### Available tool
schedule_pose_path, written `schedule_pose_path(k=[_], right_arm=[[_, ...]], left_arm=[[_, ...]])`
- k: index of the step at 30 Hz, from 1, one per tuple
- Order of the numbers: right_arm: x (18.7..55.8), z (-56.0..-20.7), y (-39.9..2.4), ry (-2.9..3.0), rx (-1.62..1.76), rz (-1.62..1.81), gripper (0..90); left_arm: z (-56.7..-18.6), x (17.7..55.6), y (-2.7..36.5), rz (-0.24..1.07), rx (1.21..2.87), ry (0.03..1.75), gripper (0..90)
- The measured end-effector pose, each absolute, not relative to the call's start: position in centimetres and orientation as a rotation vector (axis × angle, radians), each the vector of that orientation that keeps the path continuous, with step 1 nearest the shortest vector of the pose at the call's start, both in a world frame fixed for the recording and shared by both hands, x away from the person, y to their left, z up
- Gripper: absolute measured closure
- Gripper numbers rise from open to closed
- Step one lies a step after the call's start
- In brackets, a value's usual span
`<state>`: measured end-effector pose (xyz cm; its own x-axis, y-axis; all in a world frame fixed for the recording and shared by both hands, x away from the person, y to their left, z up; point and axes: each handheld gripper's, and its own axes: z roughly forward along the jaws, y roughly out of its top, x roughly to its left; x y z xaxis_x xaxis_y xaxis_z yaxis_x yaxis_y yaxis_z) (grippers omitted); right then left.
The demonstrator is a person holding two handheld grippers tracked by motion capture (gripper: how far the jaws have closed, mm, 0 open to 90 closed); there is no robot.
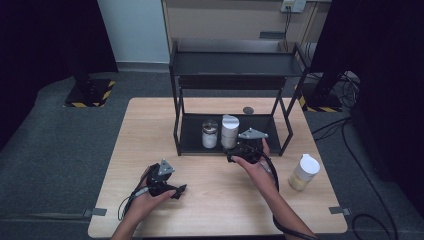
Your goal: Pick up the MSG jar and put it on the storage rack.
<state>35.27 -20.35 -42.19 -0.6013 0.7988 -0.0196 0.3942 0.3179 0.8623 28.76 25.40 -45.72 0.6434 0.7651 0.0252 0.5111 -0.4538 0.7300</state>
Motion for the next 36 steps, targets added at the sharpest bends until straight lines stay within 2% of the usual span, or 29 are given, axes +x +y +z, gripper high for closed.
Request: schedule_pose_path(k=[36], right_arm=[[30.3,-41.8,-22.8,2.325,0.838,1.173,4.2]], left_arm=[[-45.7,28.7,25.4,0.462,2.152,0.990,0.0]])
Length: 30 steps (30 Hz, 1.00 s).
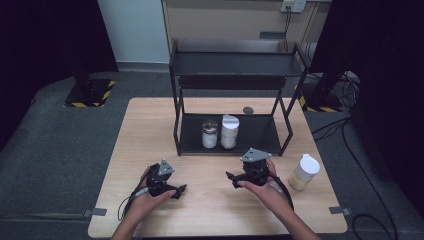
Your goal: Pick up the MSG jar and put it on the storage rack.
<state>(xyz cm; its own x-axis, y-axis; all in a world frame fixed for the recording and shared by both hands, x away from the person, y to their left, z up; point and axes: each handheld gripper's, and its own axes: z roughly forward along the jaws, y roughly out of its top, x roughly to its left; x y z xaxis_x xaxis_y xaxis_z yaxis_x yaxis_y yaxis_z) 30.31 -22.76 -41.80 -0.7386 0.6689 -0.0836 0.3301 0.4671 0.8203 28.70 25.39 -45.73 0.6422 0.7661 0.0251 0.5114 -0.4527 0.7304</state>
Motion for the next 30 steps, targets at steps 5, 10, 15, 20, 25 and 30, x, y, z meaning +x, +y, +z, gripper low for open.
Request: schedule_pose_path(k=[5,10,15,20,25,30], right_arm=[[29.8,-42.2,-23.6,2.345,0.833,1.197,4.3],[29.1,-42.5,-24.2,2.350,0.826,1.210,4.4],[28.6,-42.8,-25.1,2.348,0.832,1.213,4.6],[28.2,-43.0,-26.3,2.345,0.863,1.224,4.7],[27.7,-43.1,-27.1,2.336,0.874,1.251,4.6],[27.4,-43.7,-27.3,2.345,0.876,1.260,4.7]], left_arm=[[-45.7,28.7,25.4,0.462,2.153,0.990,0.0],[-45.7,28.7,25.4,0.462,2.153,0.990,0.0],[-45.7,28.6,25.4,0.461,2.153,0.989,0.0],[-45.7,28.6,25.4,0.462,2.153,0.988,0.0],[-45.7,28.6,25.4,0.462,2.153,0.988,0.0],[-45.7,28.5,25.5,0.459,2.155,0.983,0.0]])
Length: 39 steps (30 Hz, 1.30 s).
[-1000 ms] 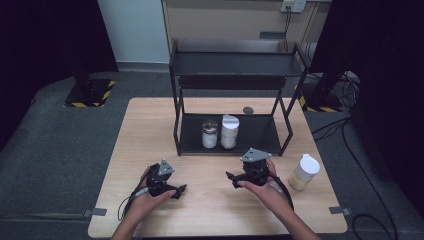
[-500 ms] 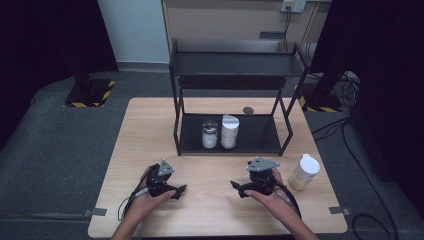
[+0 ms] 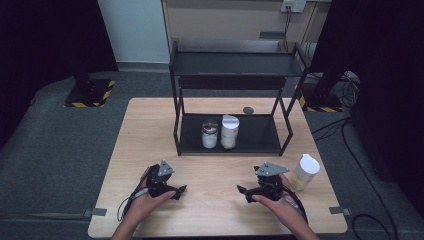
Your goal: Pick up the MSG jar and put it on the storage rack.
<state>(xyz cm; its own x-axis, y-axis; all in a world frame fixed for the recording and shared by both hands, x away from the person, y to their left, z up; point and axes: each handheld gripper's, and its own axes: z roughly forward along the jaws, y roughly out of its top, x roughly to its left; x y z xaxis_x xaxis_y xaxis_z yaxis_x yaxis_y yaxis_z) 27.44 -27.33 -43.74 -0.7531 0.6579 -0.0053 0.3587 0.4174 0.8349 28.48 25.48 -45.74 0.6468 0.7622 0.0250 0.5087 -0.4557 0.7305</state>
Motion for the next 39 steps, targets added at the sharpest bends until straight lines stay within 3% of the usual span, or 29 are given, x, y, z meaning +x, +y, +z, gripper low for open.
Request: schedule_pose_path(k=[39], right_arm=[[28.15,-44.64,-27.40,2.384,0.895,1.191,4.3]], left_arm=[[-45.74,28.07,25.89,0.443,2.170,0.946,0.0]])
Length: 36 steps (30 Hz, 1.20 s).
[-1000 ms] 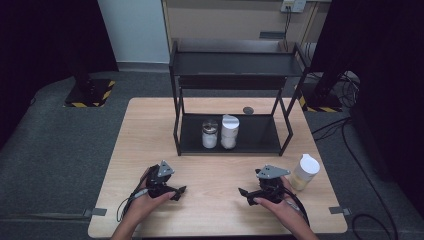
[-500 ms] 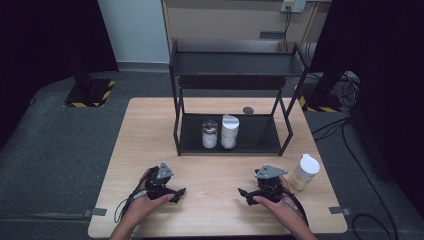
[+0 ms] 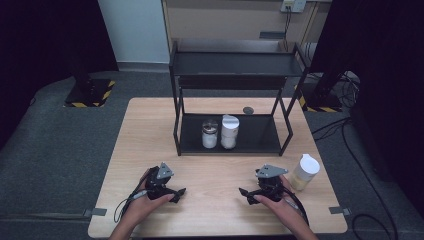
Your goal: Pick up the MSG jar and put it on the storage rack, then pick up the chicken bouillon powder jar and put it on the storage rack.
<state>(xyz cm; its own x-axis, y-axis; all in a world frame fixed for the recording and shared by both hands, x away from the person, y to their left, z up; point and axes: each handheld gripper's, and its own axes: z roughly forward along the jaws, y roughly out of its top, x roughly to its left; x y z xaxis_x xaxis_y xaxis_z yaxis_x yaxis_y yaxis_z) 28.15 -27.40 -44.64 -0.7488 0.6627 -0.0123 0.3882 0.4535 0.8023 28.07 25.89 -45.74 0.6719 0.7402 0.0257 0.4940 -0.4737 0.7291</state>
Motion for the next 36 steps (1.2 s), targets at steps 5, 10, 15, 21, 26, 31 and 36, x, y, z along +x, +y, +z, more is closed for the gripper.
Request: schedule_pose_path(k=[5,10,15,21,26,31,36], right_arm=[[28.14,-44.64,-27.35,2.394,0.891,1.187,4.3],[28.14,-44.56,-27.35,2.400,0.886,1.194,4.2],[28.16,-44.64,-27.15,2.410,0.878,1.187,4.2],[28.11,-44.63,-27.13,2.414,0.875,1.191,4.3],[28.16,-44.67,-27.13,2.415,0.875,1.188,4.3],[28.18,-44.53,-27.09,2.425,0.869,1.191,4.3],[28.03,-44.29,-27.04,2.425,0.857,1.202,4.3]], left_arm=[[-45.74,28.06,25.91,0.442,2.170,0.943,0.0],[-45.74,28.08,25.94,0.441,2.171,0.941,0.0],[-45.74,28.08,25.95,0.441,2.172,0.940,0.0],[-45.74,28.09,25.96,0.441,2.172,0.940,0.0],[-45.74,28.09,25.96,0.441,2.172,0.940,0.0],[-45.74,28.09,25.97,0.440,2.172,0.939,0.0],[-45.74,28.09,25.97,0.440,2.172,0.939,0.0]])
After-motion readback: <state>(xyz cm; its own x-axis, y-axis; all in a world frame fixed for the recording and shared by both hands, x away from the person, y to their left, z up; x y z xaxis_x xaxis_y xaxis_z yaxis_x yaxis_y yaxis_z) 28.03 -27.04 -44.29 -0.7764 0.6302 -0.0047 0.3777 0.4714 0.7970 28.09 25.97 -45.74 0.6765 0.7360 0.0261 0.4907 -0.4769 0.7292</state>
